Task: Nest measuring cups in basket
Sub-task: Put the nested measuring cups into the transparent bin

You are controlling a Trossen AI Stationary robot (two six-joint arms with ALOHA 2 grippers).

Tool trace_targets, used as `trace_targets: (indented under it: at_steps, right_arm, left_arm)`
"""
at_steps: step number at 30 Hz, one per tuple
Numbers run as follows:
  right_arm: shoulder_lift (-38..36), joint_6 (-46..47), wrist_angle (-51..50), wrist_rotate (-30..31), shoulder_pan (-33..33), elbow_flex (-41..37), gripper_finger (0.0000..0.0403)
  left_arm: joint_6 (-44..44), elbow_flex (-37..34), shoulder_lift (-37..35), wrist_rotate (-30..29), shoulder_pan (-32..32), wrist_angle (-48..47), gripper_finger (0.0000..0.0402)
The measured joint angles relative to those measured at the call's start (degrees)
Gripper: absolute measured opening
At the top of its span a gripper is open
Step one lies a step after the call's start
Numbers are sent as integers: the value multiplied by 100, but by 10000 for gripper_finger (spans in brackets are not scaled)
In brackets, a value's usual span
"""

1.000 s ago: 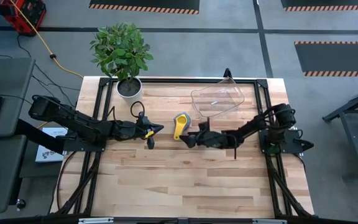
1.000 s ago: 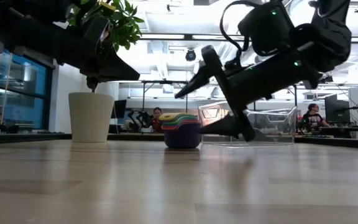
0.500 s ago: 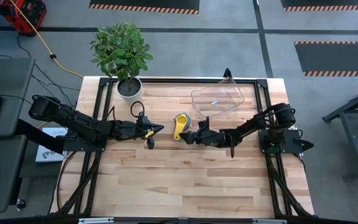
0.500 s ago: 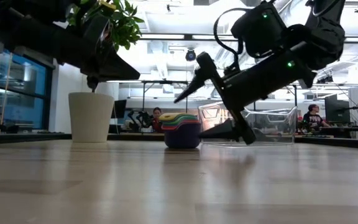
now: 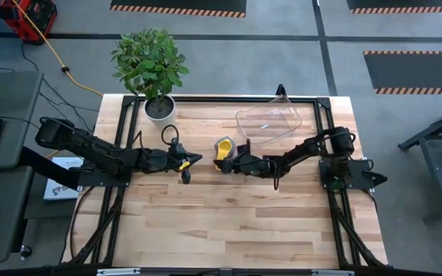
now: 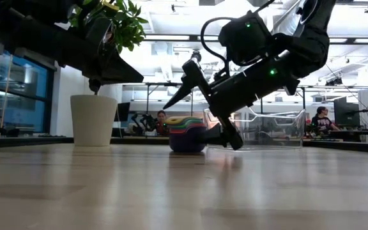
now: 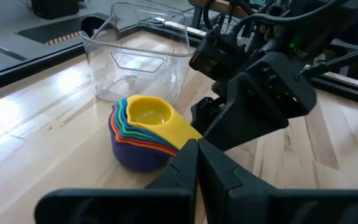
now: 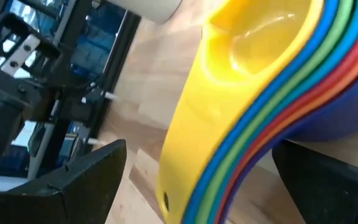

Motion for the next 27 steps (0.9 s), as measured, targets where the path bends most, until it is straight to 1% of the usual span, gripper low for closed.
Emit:
trace_targets:
  at_steps: [2, 11, 16, 21, 24, 27]
  right_arm:
    - [0, -5, 1, 81, -3, 0, 397]
    - [0, -53, 6, 12, -1, 0, 397]
    - [0, 211, 6, 110, -18, 0, 397]
    - [0, 211, 21, 103, -82, 0, 395]
    - [0, 132, 41, 76, -124, 0, 382]
    - [0, 114, 41, 58, -155, 0, 355]
  left_arm:
    - [-2, 0, 0, -1, 0, -1, 0]
    - [-4, 0, 0, -1, 0, 2, 0]
    - [-4, 0, 0, -1, 0, 3, 0]
    - [-4, 0, 0, -1, 0, 6, 0]
    - [-5, 0, 0, -1, 0, 7, 0]
    - [-7, 0, 0, -2, 0, 8, 0]
